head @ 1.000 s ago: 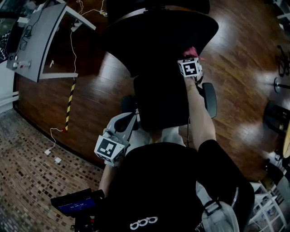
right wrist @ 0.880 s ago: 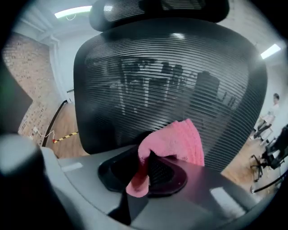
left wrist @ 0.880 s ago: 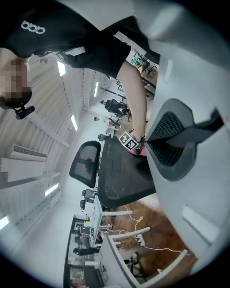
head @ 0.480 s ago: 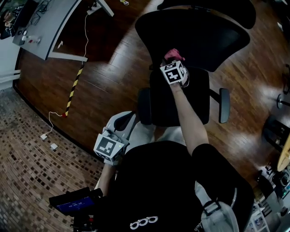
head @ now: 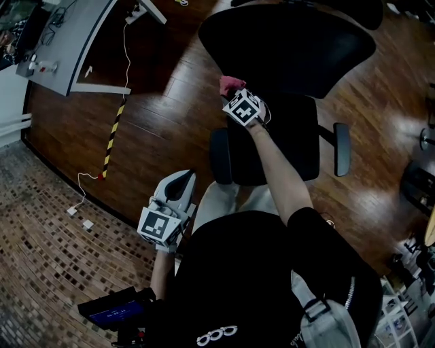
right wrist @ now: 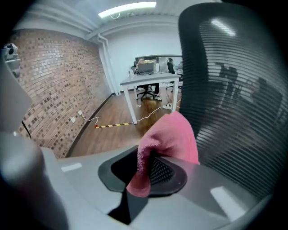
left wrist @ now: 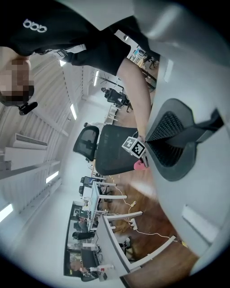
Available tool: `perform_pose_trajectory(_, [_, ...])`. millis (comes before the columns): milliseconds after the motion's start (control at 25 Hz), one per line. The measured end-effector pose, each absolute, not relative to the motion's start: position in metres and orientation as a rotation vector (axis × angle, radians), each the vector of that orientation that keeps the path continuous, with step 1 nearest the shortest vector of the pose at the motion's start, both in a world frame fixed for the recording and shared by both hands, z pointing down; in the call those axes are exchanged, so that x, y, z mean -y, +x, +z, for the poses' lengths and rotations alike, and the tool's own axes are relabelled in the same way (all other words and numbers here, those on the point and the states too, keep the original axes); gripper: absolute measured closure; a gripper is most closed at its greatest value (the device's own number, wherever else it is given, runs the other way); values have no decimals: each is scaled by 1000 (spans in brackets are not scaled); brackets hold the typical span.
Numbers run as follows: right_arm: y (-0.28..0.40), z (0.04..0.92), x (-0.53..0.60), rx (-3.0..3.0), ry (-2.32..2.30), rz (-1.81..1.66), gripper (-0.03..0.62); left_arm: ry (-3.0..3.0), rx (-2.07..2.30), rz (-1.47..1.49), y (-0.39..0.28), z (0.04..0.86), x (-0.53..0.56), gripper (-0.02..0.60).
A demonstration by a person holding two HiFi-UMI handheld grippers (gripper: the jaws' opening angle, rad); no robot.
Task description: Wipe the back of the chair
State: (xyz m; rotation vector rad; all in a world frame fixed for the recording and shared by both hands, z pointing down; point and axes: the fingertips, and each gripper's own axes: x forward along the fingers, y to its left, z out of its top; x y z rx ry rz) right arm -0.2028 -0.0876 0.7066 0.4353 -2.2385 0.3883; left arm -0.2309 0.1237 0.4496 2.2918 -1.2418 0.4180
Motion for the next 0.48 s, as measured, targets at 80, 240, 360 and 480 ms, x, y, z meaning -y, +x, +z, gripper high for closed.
perform_pose_trajectory(80, [-178, 711, 97, 2208, 485, 416, 543, 2307, 1206, 427, -220, 448, -122, 589])
perform_pose_trajectory(240, [-112, 716, 125, 2134, 623, 468, 543, 2316, 1136, 430, -193, 446, -113, 589])
perform_pose_trajectory(360, [-48, 715, 146, 2072, 766, 508, 543, 2331, 1072, 446, -169, 445, -107, 589])
perform_pose_trajectory(480, [13, 724, 159, 2039, 876, 550, 542, 2348, 1004, 479, -143, 455, -103, 589])
